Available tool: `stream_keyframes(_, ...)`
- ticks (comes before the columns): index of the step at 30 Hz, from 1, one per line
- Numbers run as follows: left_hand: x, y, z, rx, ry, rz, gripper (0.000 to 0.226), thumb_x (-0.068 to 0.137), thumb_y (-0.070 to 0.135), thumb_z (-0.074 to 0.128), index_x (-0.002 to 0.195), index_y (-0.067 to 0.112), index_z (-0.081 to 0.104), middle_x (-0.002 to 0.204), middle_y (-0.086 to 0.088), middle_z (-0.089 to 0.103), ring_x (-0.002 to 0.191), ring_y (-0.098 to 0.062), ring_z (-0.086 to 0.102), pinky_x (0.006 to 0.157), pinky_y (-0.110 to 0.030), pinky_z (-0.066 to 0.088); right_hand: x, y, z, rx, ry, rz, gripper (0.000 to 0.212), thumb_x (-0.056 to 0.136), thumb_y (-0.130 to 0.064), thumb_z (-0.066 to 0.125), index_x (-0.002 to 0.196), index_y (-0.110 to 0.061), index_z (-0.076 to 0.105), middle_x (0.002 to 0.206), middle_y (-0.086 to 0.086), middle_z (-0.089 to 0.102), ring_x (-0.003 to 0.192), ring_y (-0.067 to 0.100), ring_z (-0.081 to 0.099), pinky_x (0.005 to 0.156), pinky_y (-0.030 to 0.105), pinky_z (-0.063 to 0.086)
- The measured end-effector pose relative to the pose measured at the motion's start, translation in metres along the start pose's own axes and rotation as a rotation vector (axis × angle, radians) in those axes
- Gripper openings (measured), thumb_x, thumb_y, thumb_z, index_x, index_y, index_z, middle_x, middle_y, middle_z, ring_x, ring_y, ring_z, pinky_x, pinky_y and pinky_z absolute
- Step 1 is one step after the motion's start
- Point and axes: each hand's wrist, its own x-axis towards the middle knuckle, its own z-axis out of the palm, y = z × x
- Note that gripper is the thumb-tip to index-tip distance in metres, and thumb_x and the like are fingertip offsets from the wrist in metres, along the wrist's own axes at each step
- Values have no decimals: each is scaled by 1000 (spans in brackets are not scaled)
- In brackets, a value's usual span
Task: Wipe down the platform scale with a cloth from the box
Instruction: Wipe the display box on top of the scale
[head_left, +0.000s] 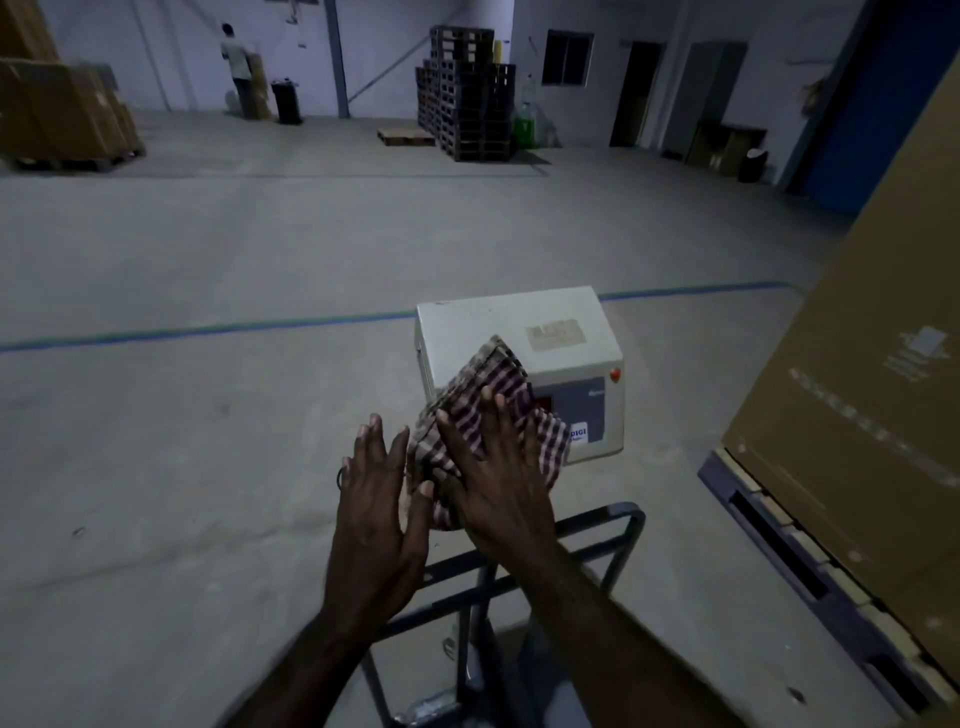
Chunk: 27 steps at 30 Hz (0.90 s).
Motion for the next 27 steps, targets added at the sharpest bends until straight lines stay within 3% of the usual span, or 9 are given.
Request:
stream_keyframes(4, 1, 8, 8, 9, -13, 21, 60, 95, 34, 41, 150, 12, 30, 162, -4, 11, 150, -16, 6, 121, -34, 6, -5, 44, -4, 41, -5, 158, 63, 98, -66, 26, 149, -50, -7, 159, 3, -18, 148, 20, -21, 116, 47, -20)
stream_keyframes(7, 6, 23, 16, 29, -25, 37, 61, 95, 36, 42, 150, 12, 28, 162, -7, 11, 150, -19, 6, 121, -41, 10, -16, 89, -9, 21, 39, 452, 63, 96, -64, 13, 152, -39, -6, 162, 14, -5, 149, 34, -7, 118, 60, -1)
stream_keyframes(9, 9, 35, 23, 48, -24, 45, 62, 95, 36, 42, 150, 12, 28, 162, -7, 11, 150, -20, 6, 120, -44, 11, -19, 106, -8, 66, 21, 497, 66, 95, -64, 10, 153, -36, -4, 162, 19, -1, 149, 38, -3, 117, 62, 10)
stream_keyframes(12, 15, 54, 32, 56, -9, 34, 63, 95, 34, 44, 151, 12, 26, 162, -7, 10, 150, -21, 6, 120, -44, 11, -12, 101, -4, 129, 24, 461, 65, 96, -62, 8, 155, -34, 3, 162, 20, 0, 149, 38, -5, 117, 60, 14)
stream_keyframes(15, 22, 67, 35, 62, 13, 19, 61, 96, 33, 42, 151, 12, 26, 162, -7, 10, 150, -20, 6, 121, -42, 9, -4, 74, -2, 207, 58, 402, 63, 99, -57, 12, 156, -30, 8, 163, 16, -3, 149, 34, -7, 119, 58, 8)
stream_keyframes(19, 35, 74, 27, 65, 82, -14, 60, 97, 34, 39, 150, 10, 28, 161, -7, 11, 150, -19, 7, 121, -40, 6, 8, 36, 1, 161, 82, -79, 83, 93, -55, 49, 155, -34, -2, 163, 13, -4, 150, 34, -2, 121, 54, 1)
stream_keyframes(21, 39, 76, 20, 72, 116, -24, 60, 96, 34, 40, 149, 8, 30, 161, -6, 12, 150, -18, 8, 121, -39, 7, 24, 32, -4, 79, 64, -203, 94, 86, -58, 57, 155, -32, -1, 163, 15, -5, 150, 33, -4, 120, 53, 1)
stream_keyframes(25, 44, 77, 10, 93, 153, -15, 58, 97, 33, 37, 149, 8, 30, 161, -7, 12, 150, -19, 8, 121, -38, 6, 65, 41, -28, 115, 59, -140, 58, 97, -52, 38, 152, -41, 19, 164, 9, 8, 150, 28, 5, 120, 51, 1)
stream_keyframes(27, 46, 77, 8, 99, 160, -21, 59, 97, 33, 36, 149, 8, 29, 161, -6, 12, 150, -19, 7, 121, -37, 5, 89, 40, -40, 103, 40, -171, 52, 97, -56, 34, 147, -40, 34, 162, 9, 19, 148, 28, 15, 119, 51, 7)
